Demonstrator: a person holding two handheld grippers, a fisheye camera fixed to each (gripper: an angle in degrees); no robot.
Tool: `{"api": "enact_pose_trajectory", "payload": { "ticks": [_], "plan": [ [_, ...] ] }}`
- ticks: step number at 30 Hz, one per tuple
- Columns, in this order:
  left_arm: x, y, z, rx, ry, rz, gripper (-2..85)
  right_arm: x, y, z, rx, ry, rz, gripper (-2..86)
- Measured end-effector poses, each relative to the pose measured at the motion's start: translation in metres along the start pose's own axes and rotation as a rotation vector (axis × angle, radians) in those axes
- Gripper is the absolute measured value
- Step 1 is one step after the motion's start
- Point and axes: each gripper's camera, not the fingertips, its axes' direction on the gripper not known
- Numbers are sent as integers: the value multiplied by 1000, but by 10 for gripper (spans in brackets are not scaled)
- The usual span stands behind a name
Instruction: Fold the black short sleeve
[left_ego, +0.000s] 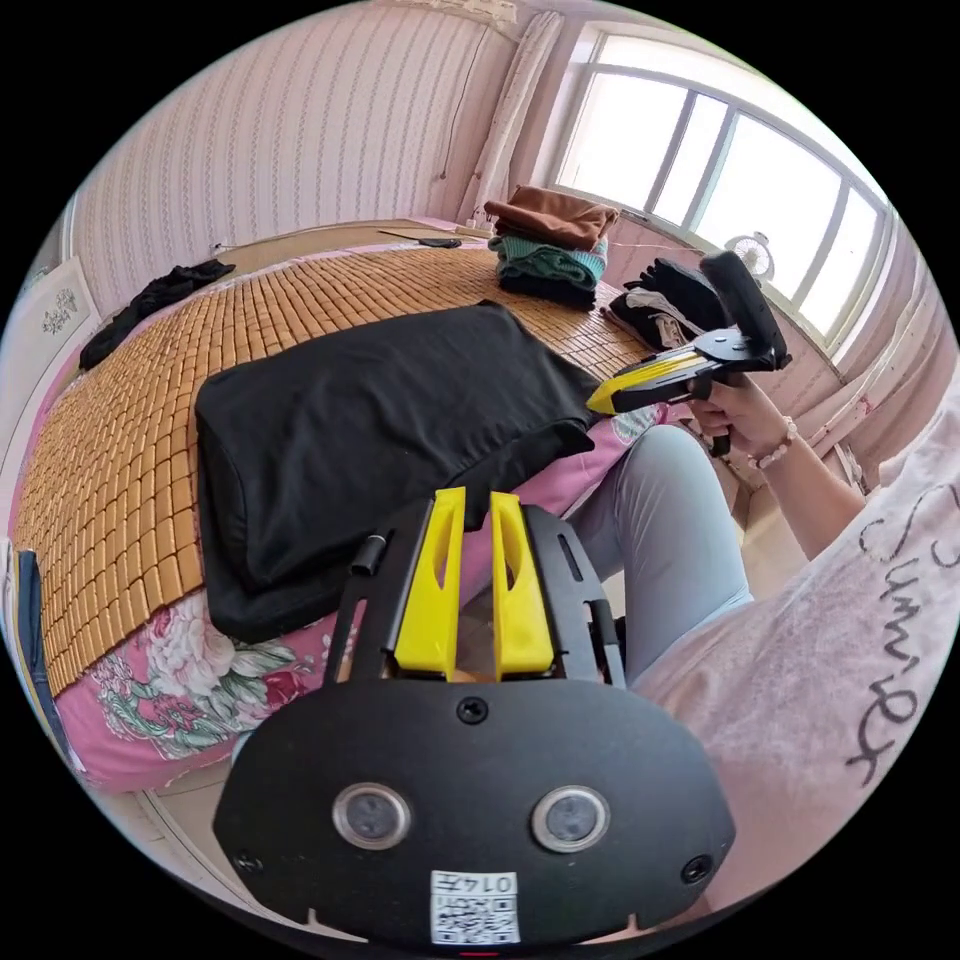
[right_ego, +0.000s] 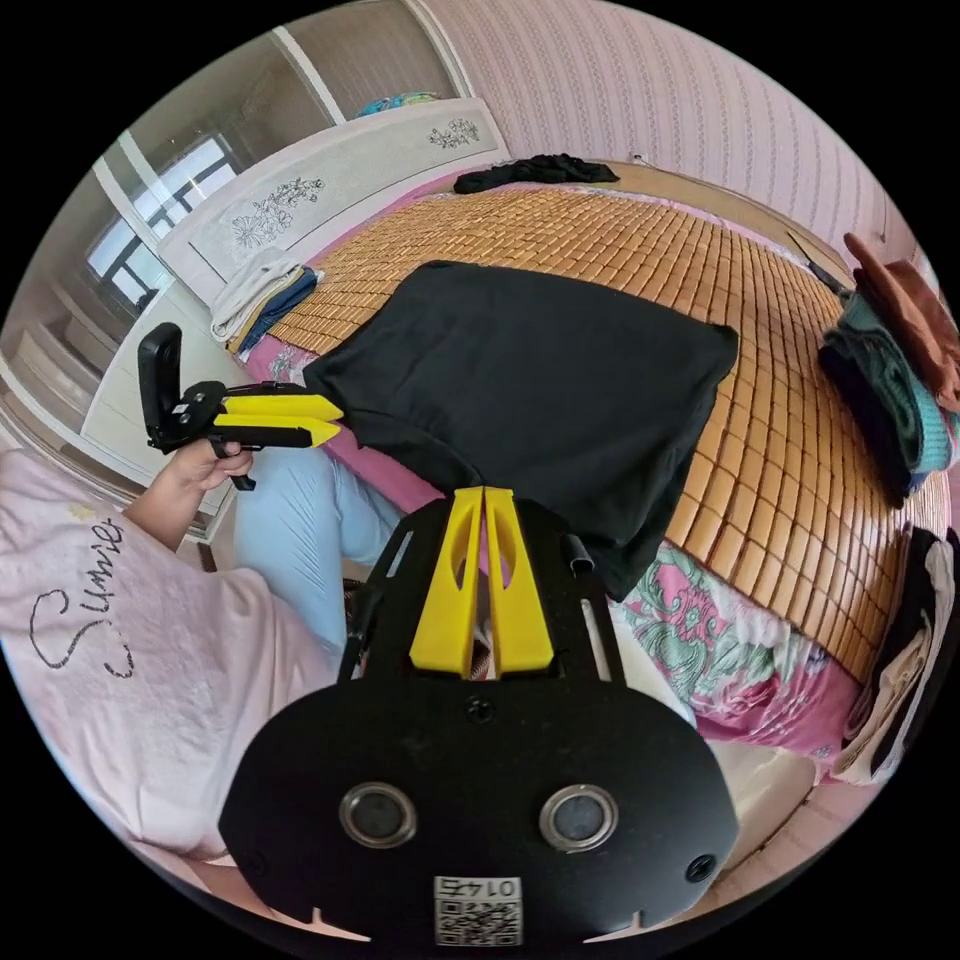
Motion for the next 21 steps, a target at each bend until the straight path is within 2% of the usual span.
{"api": "enact_pose_trajectory", "payload": {
  "ticks": [4,9,11,12,16,19,21],
  "plan": [
    [11,-11,20,69,-35,57,-1,-12,-89,12,46,34,-149,-4],
    [10,3,85,37,-135,45,-9,-9,-190,86,-19,84,-162,-4],
    [10,17,101,40,-152,58,-10,-12,-211,144,-204,155,-196,-4],
    [7,25,103,50,-142,53,-10,-13,-212,136,-163,134,-203,-4],
    [-2,29,107,30,-96,41,-10,-6,-245,127,-333,123,-245,-5],
    [-2,40,108,50,-84,47,-10,12,-286,99,-233,188,-220,-5],
    [-3,51,117,45,-75,35,-9,31,-313,102,-238,210,-184,-5]
  ]
}}
